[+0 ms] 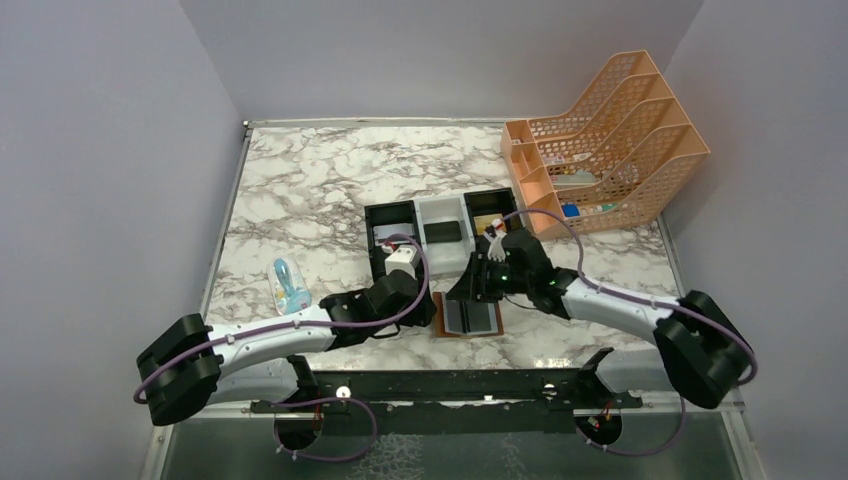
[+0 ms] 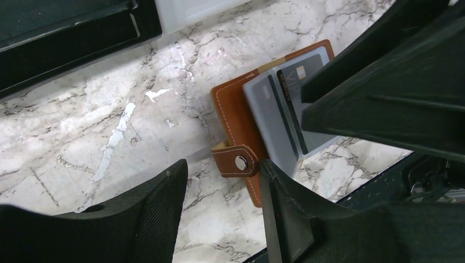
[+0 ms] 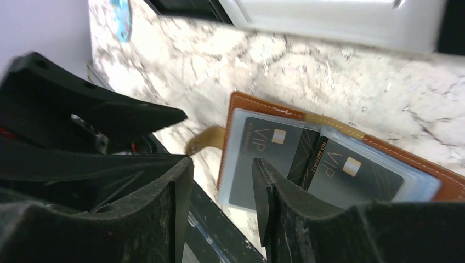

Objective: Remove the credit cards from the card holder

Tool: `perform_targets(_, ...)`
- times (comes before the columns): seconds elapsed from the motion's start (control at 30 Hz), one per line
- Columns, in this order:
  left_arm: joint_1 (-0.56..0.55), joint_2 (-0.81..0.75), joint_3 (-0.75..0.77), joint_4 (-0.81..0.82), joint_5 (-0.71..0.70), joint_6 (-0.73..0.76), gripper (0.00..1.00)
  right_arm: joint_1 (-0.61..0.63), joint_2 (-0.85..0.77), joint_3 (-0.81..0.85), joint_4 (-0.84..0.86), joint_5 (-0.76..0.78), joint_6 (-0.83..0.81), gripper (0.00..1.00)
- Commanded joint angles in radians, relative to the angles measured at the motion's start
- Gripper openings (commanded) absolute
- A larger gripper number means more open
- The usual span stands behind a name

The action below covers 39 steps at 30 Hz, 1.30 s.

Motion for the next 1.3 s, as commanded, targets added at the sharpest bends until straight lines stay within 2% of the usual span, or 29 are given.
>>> perform_targets(0.0,-0.006,0.023,0.052,0.019,0.022,0.023,0.55,0.007,-0.143,-0.035,-0.074,0.218,-0.023,0.46)
perform_targets(0.17,-0.006,0.076,0.097,0.033,0.065,0.063,0.62,0.007,-0.237,-0.075,-0.103,0.299,-0.024,0.45)
perform_targets(0.37,-0.007,0.140,0.147,0.010,0.087,0.080,0.65,0.007,-0.240,-0.082,-0.140,0.297,0.006,0.41)
perform_targets(0.57,-0.007,0.212,0.180,-0.033,0.090,0.100,0.65,0.005,-0.245,-0.123,-0.071,0.275,0.035,0.40)
perform_targets(0.67,-0.007,0.255,0.190,-0.048,0.085,0.101,0.62,0.006,-0.230,-0.130,-0.041,0.234,0.028,0.39)
perform_targets(0.93,-0.013,0.309,0.187,-0.047,0.080,0.096,0.43,0.007,-0.118,-0.124,0.041,0.055,0.022,0.38)
perform_targets(1.27,-0.015,0.306,0.173,-0.048,0.080,0.093,0.38,0.006,-0.032,-0.097,0.053,-0.003,0.011,0.37)
